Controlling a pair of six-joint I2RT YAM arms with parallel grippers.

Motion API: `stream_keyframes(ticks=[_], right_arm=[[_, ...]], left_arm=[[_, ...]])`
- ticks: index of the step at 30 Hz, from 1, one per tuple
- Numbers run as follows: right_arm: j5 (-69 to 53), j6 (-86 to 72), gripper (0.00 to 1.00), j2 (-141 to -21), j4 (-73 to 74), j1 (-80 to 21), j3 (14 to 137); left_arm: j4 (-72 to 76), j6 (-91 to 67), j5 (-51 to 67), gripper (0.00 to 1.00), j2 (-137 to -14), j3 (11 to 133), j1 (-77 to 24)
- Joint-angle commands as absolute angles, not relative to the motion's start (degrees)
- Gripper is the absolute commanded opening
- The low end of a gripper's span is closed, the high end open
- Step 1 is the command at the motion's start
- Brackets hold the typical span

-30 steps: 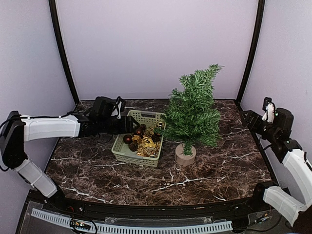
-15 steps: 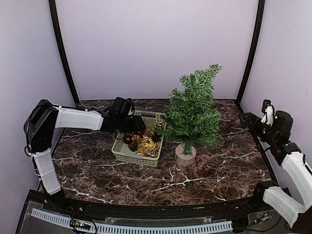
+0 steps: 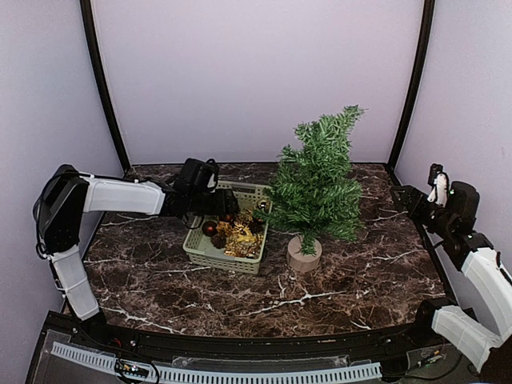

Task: Decorate the small christmas tree
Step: Pick up the light string from the bin.

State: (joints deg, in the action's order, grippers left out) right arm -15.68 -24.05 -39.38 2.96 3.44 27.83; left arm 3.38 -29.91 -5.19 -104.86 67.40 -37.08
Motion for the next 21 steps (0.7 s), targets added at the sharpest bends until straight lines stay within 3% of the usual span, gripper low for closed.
stream_keyframes(ticks=[1, 9, 21], right_arm=[[-16.61, -23.97, 0.99, -39.12, 0.2, 3.38, 27.62], [-16.52, -24.34, 0.99, -38.9, 0.24, 3.34, 27.51], [-16.05, -23.87, 0.99, -37.97, 0.92, 3.34, 26.99]], left_arm=[[4.36, -27.65, -2.86, 0.74, -97.17, 66.23, -37.18], [0.5, -30.23, -4.99, 0.73, -94.85, 63.19, -37.05], [6.35, -32.11, -1.15, 0.64, -104.42, 65.29, -35.41]])
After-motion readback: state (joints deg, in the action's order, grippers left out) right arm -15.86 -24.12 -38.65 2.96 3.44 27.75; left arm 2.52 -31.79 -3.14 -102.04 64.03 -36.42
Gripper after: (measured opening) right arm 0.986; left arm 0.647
